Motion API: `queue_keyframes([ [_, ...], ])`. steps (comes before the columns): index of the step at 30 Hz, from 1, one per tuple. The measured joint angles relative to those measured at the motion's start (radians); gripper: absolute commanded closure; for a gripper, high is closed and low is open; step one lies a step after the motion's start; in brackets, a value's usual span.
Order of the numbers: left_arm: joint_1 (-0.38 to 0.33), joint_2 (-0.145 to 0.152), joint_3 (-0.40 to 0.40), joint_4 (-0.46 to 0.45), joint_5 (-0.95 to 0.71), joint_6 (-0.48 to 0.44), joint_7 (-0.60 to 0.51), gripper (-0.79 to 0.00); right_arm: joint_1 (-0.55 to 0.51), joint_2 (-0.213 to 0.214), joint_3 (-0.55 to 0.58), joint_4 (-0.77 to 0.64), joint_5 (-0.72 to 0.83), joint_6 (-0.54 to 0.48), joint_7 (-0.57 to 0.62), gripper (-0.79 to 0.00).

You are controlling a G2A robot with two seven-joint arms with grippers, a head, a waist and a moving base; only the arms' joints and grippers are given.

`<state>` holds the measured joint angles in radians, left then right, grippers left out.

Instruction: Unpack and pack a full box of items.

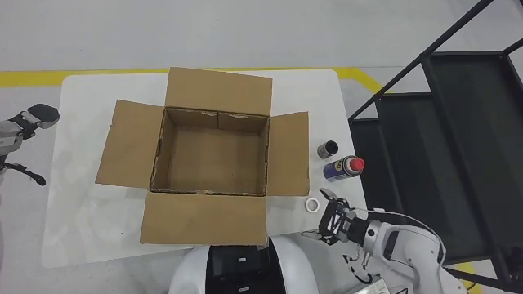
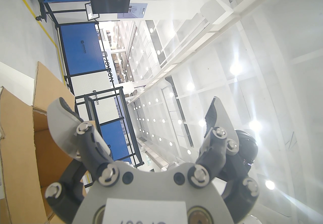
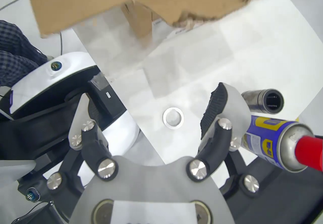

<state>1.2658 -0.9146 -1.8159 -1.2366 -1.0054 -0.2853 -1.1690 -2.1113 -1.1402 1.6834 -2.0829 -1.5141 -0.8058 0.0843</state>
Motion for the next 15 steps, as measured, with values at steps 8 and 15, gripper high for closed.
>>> queue_keyframes([
  [8, 0.0, 0.0, 0.0, 0.0, 0.0, 0.0, 0.0, -0.785, -0.047, 0.013, 0.107, -0.031, 0.063, -0.078, -0.164, -0.785],
  [15, 0.0, 0.0, 0.0, 0.0, 0.0, 0.0, 0.0, -0.785, -0.055, 0.016, 0.128, -0.034, 0.076, -0.105, -0.243, -0.785],
])
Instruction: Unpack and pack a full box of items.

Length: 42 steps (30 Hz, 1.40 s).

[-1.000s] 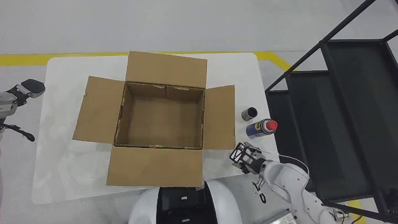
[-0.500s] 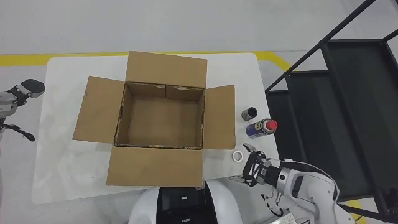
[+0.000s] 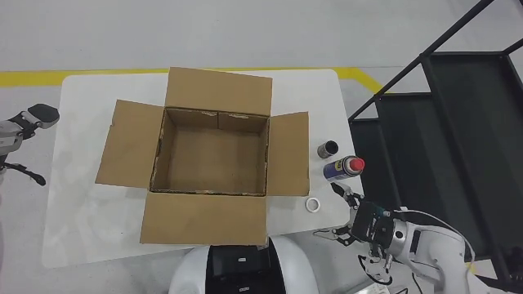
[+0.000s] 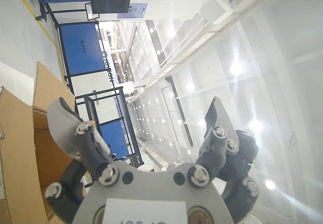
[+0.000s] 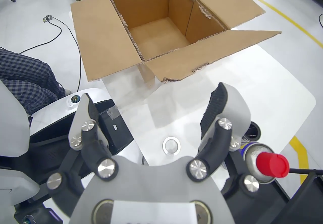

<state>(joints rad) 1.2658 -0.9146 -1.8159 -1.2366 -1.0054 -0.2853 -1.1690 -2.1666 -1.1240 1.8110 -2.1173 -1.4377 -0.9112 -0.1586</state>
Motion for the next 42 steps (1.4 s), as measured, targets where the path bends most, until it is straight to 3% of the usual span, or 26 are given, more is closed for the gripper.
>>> queue_keyframes([
  [17, 0.0, 0.0, 0.0, 0.0, 0.0, 0.0, 0.0, -0.785, 0.009, 0.0, -0.011, -0.002, 0.0, 0.008, 0.012, -0.785],
  [22, 0.0, 0.0, 0.0, 0.0, 0.0, 0.0, 0.0, -0.785, 0.067, 0.001, -0.11, 0.021, -0.032, 0.031, 0.145, -0.785],
  [31, 0.0, 0.0, 0.0, 0.0, 0.0, 0.0, 0.0, -0.785, 0.173, -0.003, -0.249, 0.194, -0.055, 0.135, 0.336, -0.785],
  [35, 0.0, 0.0, 0.0, 0.0, 0.0, 0.0, 0.0, -0.785, 0.208, -0.004, -0.27, 0.246, -0.081, 0.217, 0.383, -0.736],
  [37, 0.0, 0.0, 0.0, 0.0, 0.0, 0.0, 0.0, -0.785, 0.223, -0.005, -0.278, 0.262, -0.093, 0.254, 0.391, -0.656],
  [40, 0.0, 0.0, 0.0, 0.0, 0.0, 0.0, 0.0, -0.785, 0.246, -0.006, -0.287, 0.282, -0.114, 0.312, 0.391, -0.619],
  [42, 0.0, 0.0, 0.0, 0.0, 0.0, 0.0, 0.0, -0.785, 0.258, -0.006, -0.292, 0.294, -0.138, 0.344, 0.398, -0.523],
])
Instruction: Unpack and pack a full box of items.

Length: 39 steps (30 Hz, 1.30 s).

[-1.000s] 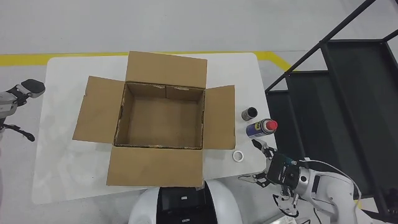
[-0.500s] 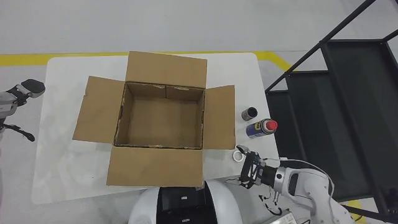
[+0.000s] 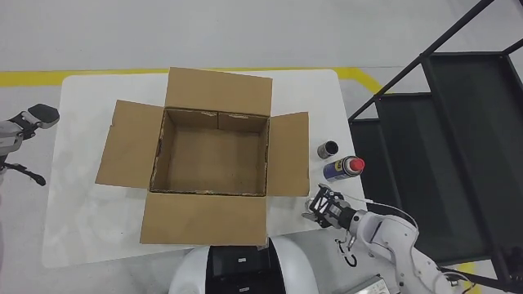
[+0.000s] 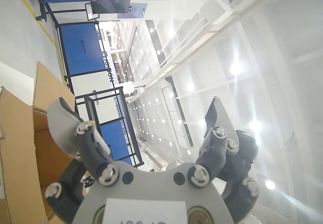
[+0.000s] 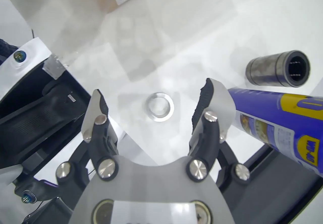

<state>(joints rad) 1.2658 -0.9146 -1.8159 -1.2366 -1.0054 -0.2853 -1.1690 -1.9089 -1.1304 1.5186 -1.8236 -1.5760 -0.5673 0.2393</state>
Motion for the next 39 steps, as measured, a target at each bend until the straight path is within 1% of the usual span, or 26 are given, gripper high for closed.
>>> queue_keyframes([
  [2, 0.0, 0.0, 0.0, 0.0, 0.0, 0.0, 0.0, -0.785, 0.011, 0.0, -0.006, 0.014, -0.012, 0.018, 0.015, -0.52],
  [4, 0.0, 0.0, 0.0, 0.0, 0.0, 0.0, 0.0, -0.785, 0.023, 0.001, -0.008, 0.032, -0.01, 0.022, 0.029, -0.493],
  [5, 0.0, 0.0, 0.0, 0.0, 0.0, 0.0, 0.0, -0.785, 0.031, 0.001, -0.01, 0.045, -0.006, 0.021, 0.038, -0.505],
  [9, 0.0, 0.0, 0.0, 0.0, 0.0, 0.0, 0.0, -0.785, 0.061, 0.001, -0.021, 0.09, 0.005, 0.013, 0.07, -0.462],
  [10, 0.0, 0.0, 0.0, 0.0, 0.0, 0.0, 0.0, -0.785, 0.067, 0.001, -0.025, 0.099, 0.008, 0.013, 0.074, -0.413],
  [12, 0.0, 0.0, 0.0, 0.0, 0.0, 0.0, 0.0, -0.785, 0.081, 0.001, -0.033, 0.119, 0.018, 0.013, 0.081, -0.366],
  [19, 0.0, 0.0, 0.0, 0.0, 0.0, 0.0, 0.0, -0.785, 0.119, -0.002, -0.061, 0.167, 0.045, 0.034, 0.102, -0.345],
  [22, 0.0, 0.0, 0.0, 0.0, 0.0, 0.0, 0.0, -0.785, 0.134, -0.003, -0.069, 0.192, 0.06, 0.042, 0.108, -0.348],
  [27, 0.0, 0.0, 0.0, 0.0, 0.0, 0.0, 0.0, -0.785, 0.152, -0.003, -0.077, 0.224, 0.07, 0.051, 0.107, -0.326],
  [30, 0.0, 0.0, 0.0, 0.0, 0.0, 0.0, 0.0, -0.785, 0.156, -0.002, -0.081, 0.235, 0.069, 0.054, 0.107, -0.277],
  [32, 0.0, 0.0, 0.0, 0.0, 0.0, 0.0, 0.0, -0.785, 0.159, -0.001, -0.085, 0.239, 0.069, 0.055, 0.107, -0.203],
  [33, 0.0, 0.0, 0.0, 0.0, 0.0, 0.0, 0.0, -0.785, 0.16, -0.001, -0.086, 0.241, 0.069, 0.056, 0.107, -0.148],
  [34, 0.0, 0.0, 0.0, 0.0, 0.0, 0.0, 0.0, -0.785, 0.161, -0.001, -0.088, 0.242, 0.069, 0.056, 0.107, -0.04],
  [35, 0.0, 0.0, 0.0, 0.0, 0.0, 0.0, 0.0, -0.785, 0.162, -0.001, -0.09, 0.243, 0.069, 0.057, 0.107, 0.0],
  [39, 0.0, 0.0, 0.0, 0.0, 0.0, 0.0, 0.0, -0.785, 0.165, 0.0, -0.095, 0.246, 0.072, 0.057, 0.103, 0.0],
])
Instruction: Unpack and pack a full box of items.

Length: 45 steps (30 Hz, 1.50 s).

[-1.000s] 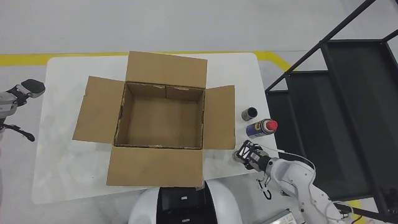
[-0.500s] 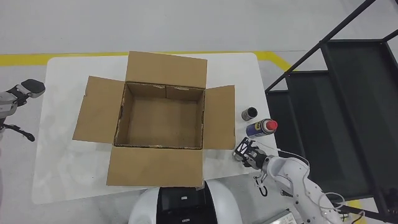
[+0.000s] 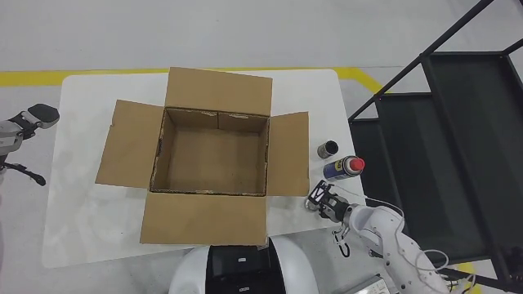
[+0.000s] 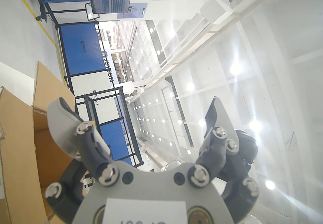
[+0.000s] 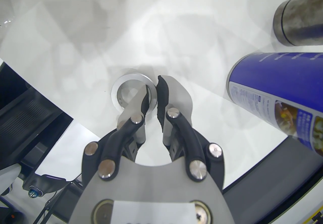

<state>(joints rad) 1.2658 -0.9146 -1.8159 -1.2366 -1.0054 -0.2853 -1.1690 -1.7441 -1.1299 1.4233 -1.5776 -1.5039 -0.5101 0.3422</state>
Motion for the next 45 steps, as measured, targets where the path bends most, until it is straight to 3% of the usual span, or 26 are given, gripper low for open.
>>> queue_keyframes([
  [16, 0.0, 0.0, 0.0, 0.0, 0.0, 0.0, 0.0, -0.785, -0.044, 0.01, 0.031, -0.067, 0.055, -0.014, -0.064, 0.0],
  [26, 0.0, 0.0, 0.0, 0.0, 0.0, 0.0, 0.0, -0.785, -0.193, 0.031, 0.157, -0.233, 0.143, -0.106, -0.173, 0.0],
  [36, 0.0, 0.0, 0.0, 0.0, 0.0, 0.0, 0.0, -0.785, -0.374, 0.039, 0.314, -0.487, 0.145, -0.02, -0.216, 0.0],
  [45, 0.0, 0.0, 0.0, 0.0, 0.0, 0.0, 0.0, -0.785, -0.354, 0.037, 0.386, -0.617, 0.191, 0.054, -0.217, 0.0],
])
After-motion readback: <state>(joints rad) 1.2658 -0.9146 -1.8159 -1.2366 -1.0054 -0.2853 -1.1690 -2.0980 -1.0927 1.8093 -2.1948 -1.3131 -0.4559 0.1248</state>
